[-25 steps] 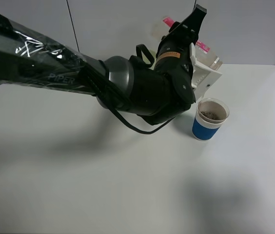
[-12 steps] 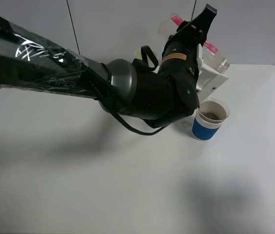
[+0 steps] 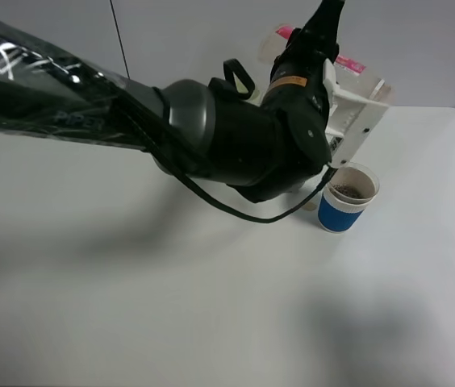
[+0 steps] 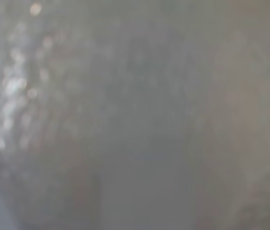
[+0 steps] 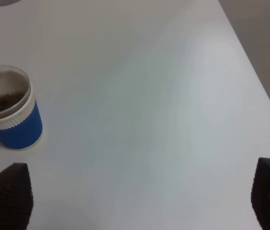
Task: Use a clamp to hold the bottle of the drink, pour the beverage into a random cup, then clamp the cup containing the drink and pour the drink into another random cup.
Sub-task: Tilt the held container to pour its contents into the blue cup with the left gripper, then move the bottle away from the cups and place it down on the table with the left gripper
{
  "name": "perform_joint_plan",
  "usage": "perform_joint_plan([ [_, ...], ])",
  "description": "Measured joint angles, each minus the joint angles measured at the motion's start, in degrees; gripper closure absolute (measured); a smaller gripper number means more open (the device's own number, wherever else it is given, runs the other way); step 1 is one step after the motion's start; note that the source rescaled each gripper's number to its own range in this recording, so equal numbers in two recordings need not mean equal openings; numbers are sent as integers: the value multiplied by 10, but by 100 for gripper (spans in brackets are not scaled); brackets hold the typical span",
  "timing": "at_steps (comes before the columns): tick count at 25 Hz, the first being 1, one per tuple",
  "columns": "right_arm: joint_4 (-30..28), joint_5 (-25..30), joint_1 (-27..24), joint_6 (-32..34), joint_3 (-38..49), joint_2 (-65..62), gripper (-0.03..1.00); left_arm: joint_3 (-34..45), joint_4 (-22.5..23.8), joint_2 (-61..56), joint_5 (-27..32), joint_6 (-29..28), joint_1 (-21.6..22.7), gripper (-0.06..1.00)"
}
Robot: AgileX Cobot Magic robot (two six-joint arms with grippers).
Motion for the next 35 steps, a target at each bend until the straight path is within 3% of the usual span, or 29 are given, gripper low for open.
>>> perform_joint_plan([
  [6, 0, 0, 0, 0, 0, 0, 24, 65, -5, -63, 22, -72, 6, 94],
  [11, 0, 0, 0, 0, 0, 0, 24, 157, 3, -128, 42, -183, 29, 94],
  [28, 0, 0, 0, 0, 0, 0, 24, 435, 199, -306, 61, -774, 135, 94],
  [35, 0, 0, 0, 0, 0, 0, 24, 532, 328, -349, 61, -1047, 193, 94],
])
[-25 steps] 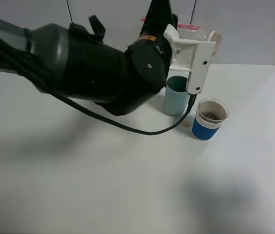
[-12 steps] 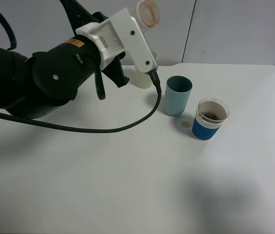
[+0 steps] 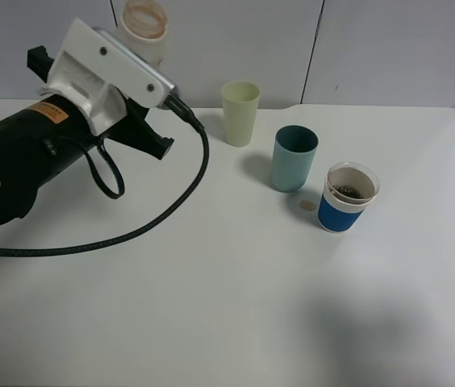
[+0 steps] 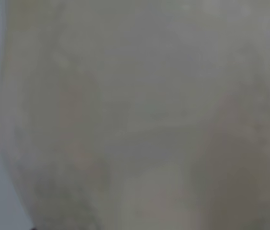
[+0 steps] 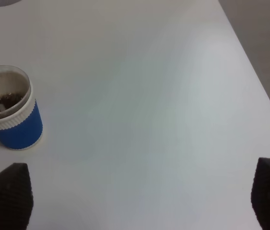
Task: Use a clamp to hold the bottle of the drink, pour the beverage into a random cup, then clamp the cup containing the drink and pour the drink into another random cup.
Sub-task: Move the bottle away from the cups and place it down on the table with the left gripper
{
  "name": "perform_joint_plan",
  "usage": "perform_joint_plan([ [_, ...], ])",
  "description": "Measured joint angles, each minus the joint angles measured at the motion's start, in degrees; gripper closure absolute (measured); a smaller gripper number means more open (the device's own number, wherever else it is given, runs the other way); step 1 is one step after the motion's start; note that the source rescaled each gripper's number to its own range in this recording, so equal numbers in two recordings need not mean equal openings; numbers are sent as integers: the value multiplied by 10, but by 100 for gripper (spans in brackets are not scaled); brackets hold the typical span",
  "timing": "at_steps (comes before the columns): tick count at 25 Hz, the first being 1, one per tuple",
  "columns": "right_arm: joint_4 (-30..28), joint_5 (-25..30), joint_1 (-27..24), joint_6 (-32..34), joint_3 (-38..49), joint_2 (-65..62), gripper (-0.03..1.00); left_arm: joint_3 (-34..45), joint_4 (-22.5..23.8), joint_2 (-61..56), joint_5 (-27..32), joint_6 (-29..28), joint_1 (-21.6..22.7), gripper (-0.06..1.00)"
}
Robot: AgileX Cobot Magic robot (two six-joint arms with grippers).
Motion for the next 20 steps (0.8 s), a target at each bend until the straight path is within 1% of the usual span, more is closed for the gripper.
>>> perform_joint_plan([
  [3, 0, 0, 0, 0, 0, 0, 24, 33, 74, -4, 0, -140, 40, 94],
  [4, 0, 0, 0, 0, 0, 0, 24, 43, 117, -4, 1, -198, 58, 94],
  [7, 0, 0, 0, 0, 0, 0, 24, 65, 228, -4, 5, -319, 117, 94],
  [9, 0, 0, 0, 0, 0, 0, 24, 70, 285, -4, 4, -375, 163, 94],
  [11, 0, 0, 0, 0, 0, 0, 24, 71, 333, -1, 3, -411, 205, 94],
  [12, 0, 0, 0, 0, 0, 0, 24, 71, 351, 4, 0, -419, 228, 94],
  [15, 0, 0, 0, 0, 0, 0, 24, 71, 418, 32, -18, -428, 284, 94],
  [17, 0, 0, 0, 0, 0, 0, 24, 71, 459, 61, -40, -430, 315, 94],
  [20, 0, 0, 0, 0, 0, 0, 24, 71, 484, 107, -87, -437, 343, 94],
])
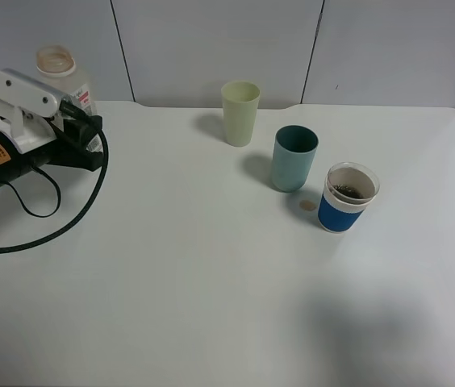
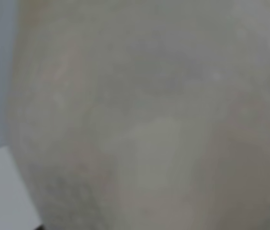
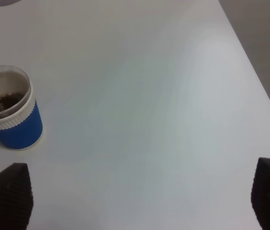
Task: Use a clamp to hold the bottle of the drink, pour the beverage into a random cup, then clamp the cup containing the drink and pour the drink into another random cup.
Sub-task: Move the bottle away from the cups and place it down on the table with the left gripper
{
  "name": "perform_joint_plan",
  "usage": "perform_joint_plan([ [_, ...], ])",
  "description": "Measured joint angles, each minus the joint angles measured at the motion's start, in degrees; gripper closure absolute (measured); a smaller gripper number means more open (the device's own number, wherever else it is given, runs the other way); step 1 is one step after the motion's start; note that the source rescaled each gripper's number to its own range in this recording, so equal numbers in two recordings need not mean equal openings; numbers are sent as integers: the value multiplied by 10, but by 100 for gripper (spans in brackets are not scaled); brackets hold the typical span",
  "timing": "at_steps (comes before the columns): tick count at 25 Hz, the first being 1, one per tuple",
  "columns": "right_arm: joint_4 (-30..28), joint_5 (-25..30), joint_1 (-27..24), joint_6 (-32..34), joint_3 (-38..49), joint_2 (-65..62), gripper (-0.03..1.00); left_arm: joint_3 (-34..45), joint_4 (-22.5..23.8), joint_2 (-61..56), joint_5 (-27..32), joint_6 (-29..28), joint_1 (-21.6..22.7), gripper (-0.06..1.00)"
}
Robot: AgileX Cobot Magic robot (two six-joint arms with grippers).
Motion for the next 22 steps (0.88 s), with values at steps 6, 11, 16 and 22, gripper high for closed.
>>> perform_joint_plan([
  [6, 0, 0, 0, 0, 0, 0, 24, -1, 8, 98, -82, -7, 23, 94],
  [11, 0, 0, 0, 0, 0, 0, 24, -16, 7, 158, -84, -8, 24, 94],
  [16, 0, 0, 0, 0, 0, 0, 24, -39, 8, 188, -85, -8, 24, 94],
  [22, 0, 0, 0, 0, 0, 0, 24, -67, 13, 218, -85, -8, 24, 94],
])
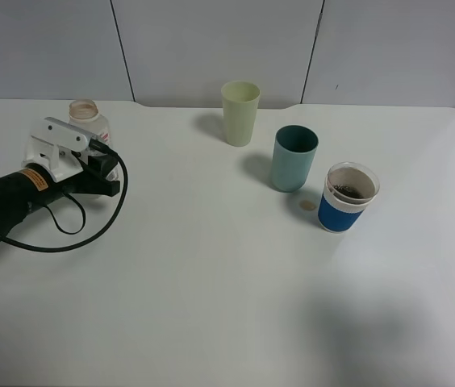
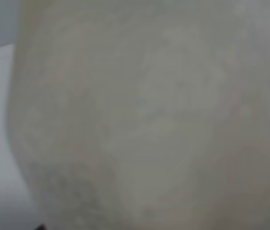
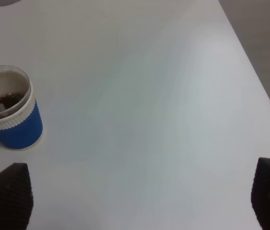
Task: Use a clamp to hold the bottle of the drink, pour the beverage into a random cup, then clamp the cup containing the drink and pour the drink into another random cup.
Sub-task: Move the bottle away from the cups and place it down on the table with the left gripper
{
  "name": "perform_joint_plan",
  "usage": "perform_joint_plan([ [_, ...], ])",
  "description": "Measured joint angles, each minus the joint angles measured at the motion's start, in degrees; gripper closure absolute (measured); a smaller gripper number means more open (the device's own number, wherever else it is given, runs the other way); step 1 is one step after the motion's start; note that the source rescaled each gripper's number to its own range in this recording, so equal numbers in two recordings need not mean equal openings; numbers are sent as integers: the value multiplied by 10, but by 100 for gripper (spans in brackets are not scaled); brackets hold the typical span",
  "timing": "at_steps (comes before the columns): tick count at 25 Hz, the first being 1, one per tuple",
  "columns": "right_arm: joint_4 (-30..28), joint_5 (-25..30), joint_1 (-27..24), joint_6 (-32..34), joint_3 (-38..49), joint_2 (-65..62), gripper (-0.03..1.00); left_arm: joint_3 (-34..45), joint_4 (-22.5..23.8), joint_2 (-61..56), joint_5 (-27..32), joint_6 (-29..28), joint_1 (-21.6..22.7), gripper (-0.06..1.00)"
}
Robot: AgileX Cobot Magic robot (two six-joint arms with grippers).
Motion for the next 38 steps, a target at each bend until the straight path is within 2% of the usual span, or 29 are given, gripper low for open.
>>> perform_joint_plan([
  [19, 0, 0, 0, 0, 0, 0, 24, -56, 25, 35, -3, -19, 0, 94],
  [38, 0, 0, 0, 0, 0, 0, 24, -62, 28, 44, -4, -20, 0, 94],
])
